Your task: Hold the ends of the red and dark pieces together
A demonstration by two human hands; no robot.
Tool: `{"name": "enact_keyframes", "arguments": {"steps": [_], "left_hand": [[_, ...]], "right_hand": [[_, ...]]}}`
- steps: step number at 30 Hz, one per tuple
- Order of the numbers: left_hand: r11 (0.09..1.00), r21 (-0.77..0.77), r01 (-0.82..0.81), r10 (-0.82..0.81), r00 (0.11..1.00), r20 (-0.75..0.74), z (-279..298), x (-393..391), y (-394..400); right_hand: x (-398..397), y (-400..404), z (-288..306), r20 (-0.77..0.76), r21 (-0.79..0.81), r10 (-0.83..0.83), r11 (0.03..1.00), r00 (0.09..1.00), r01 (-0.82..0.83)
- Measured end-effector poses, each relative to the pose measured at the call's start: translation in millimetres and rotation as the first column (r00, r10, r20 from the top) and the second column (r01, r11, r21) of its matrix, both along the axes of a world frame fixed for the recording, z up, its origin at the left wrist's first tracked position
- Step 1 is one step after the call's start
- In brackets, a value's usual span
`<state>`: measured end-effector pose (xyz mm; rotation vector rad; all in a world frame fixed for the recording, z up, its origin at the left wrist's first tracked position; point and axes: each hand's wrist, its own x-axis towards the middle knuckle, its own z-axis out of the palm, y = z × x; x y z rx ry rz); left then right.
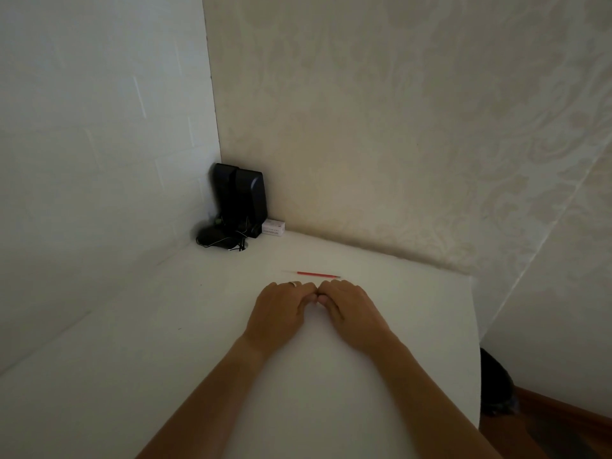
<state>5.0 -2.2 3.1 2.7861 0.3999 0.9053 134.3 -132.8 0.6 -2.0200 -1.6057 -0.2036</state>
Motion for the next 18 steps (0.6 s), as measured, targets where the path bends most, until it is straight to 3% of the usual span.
{"name": "enact_keyframes", "arguments": {"steps": [18], "left_hand": [[0.999, -0.019, 0.042, -0.041, 0.998, 0.048, -8.0, -1.4, 8.4]], "right_hand": [[7.0, -1.4, -3.2, -0.025, 0.081, -0.01, 0.997, 1.0, 0.012]]}}
